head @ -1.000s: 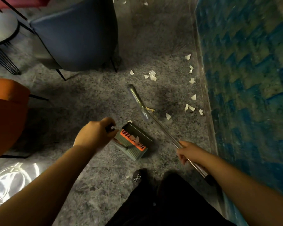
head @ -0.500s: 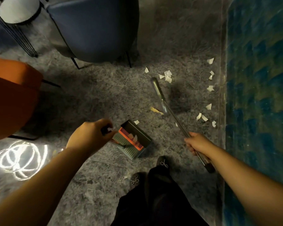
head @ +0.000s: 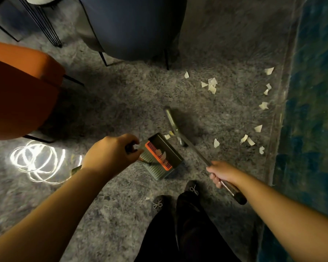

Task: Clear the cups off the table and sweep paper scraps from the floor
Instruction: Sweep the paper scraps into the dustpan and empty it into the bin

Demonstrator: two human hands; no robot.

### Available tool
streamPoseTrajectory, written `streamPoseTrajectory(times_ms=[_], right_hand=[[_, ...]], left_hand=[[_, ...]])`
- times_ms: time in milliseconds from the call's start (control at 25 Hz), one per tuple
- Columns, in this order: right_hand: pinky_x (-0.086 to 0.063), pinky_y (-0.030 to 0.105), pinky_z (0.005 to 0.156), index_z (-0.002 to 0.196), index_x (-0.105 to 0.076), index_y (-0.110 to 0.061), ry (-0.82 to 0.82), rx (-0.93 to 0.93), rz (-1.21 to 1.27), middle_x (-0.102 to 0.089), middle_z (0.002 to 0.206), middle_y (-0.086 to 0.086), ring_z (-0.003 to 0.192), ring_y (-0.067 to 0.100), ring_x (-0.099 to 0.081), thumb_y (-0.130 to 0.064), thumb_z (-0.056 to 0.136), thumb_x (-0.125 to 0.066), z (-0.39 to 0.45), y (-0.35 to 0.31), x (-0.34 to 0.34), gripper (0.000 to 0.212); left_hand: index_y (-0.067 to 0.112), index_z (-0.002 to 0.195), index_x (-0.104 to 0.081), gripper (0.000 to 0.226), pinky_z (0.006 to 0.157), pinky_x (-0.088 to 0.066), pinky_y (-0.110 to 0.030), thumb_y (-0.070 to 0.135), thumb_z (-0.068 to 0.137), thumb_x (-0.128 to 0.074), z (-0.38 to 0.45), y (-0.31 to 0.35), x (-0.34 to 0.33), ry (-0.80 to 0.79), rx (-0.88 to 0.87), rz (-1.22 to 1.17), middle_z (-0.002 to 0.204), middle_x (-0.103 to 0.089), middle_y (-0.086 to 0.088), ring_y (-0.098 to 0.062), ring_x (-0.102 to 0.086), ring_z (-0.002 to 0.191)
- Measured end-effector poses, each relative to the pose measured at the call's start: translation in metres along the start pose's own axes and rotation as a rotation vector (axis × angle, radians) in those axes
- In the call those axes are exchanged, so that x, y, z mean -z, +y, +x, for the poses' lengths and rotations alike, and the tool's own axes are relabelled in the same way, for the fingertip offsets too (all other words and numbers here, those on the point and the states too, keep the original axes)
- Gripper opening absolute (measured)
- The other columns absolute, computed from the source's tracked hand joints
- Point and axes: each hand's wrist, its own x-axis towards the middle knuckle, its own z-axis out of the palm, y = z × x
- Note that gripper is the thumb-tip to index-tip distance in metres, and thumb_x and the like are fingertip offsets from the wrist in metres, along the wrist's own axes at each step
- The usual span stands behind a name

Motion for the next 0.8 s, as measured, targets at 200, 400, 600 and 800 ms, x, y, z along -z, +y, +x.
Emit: streamPoseTrajectory(times_ms=[200, 400, 600, 800], right_hand=[[-0.031, 0.015, 0.034, 0.104, -0.052, -0.011, -0.002, 0.05, -0.051, -0.041, 0.054, 0.002, 0.031, 0.007, -0.034, -0.007, 0.097, -0.042, -0.025, 0.015, -0.025, 0.013], [-0.034, 0.019, 0.034, 0.125, -0.051, -0.016, 0.086, 0.201, -0.147, -0.045, 0.054, 0.0, 0.035, 0.008, -0.038, -0.007, 0.097, -0.046, -0.038, -0.001, -0.013, 0.03], [-0.037, 0.019, 0.034, 0.119, -0.052, -0.011, 0.18, 0.247, -0.23, -0.051, 0.063, 0.005, 0.037, 0.01, -0.043, -0.009, 0.096, -0.049, -0.008, -0.044, -0.014, 0.024], [-0.033, 0.018, 0.036, 0.094, -0.044, -0.012, 0.1, 0.105, -0.189, -0.043, 0.057, 0.006, 0.037, 0.013, -0.037, -0.006, 0.097, -0.042, 0.022, -0.052, -0.038, 0.007]], left_hand=[[0.036, 0.097, -0.068, 0.027, 0.046, -0.034, -0.012, 0.05, 0.075, -0.075, -0.007, -0.014, 0.006, -0.021, 0.019, -0.008, 0.074, -0.07, 0.014, -0.004, -0.057, 0.058], [0.032, 0.098, -0.07, 0.029, 0.061, -0.052, -0.026, 0.049, 0.075, -0.075, -0.011, -0.033, 0.018, 0.041, 0.179, -0.101, 0.081, -0.072, 0.007, -0.014, -0.067, 0.072], [0.028, 0.101, -0.07, 0.029, 0.066, -0.054, -0.028, 0.046, 0.079, -0.073, 0.007, -0.037, 0.02, -0.046, 0.19, -0.093, 0.087, -0.071, 0.004, -0.015, -0.065, 0.076], [0.026, 0.097, -0.072, 0.026, 0.067, -0.056, -0.031, 0.044, 0.078, -0.074, 0.011, -0.045, 0.02, -0.022, 0.176, -0.112, 0.084, -0.071, 0.004, -0.015, -0.065, 0.075]])
